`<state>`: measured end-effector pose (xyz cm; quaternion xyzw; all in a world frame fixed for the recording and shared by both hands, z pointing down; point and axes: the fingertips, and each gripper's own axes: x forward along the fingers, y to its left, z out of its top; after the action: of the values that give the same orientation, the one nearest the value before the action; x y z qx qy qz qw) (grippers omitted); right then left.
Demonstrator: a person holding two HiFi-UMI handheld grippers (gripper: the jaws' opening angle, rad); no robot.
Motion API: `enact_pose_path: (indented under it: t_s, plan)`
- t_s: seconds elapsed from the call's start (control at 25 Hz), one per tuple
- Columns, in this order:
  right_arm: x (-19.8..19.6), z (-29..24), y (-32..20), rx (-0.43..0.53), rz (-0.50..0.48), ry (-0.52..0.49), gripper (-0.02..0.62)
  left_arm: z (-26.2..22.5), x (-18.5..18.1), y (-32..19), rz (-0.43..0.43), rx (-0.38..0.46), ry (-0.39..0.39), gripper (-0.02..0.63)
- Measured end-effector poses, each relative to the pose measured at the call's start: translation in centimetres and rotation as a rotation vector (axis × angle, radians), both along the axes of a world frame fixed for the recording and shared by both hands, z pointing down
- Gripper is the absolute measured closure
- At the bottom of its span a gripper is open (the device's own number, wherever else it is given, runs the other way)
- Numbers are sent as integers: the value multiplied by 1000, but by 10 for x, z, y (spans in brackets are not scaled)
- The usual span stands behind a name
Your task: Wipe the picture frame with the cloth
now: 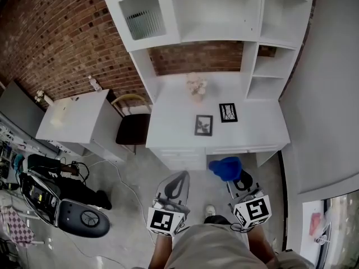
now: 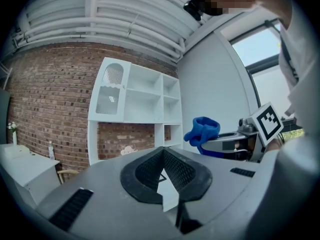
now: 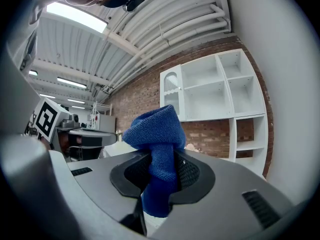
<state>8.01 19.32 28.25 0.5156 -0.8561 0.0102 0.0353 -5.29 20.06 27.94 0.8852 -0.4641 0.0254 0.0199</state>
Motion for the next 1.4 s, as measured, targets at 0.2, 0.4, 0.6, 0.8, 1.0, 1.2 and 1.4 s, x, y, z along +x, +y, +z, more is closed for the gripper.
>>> enact_pose_path:
  t_s: [0.2,0.4,0.6,0.8,1.0,1.2,1.4]
  plan:
    - [11,2,-23,-4,-19,-21,509,0,13,-19,-8,-9,26,609]
    - [16,6,-40,-3,-28,-38,509,7,19,-35,-6,-24,19,609]
    - [19,10,-55,-11,-27,-55,509,10,25,-54,-2,-22,21,608]
    - [17,11,-74,-6,-30,-44,508,12,24,-72,0,-15,22,608]
    - [14,14,-99,-15,-17,-38,508,16,21,-99,11,-9,15,609]
    - [12,21,-128,-35,7,-26,508,25,22,-130,46,-17,13,609]
    - [9,34,-159,-64,29,-8,508,44,22,-164,83,-33,3,609]
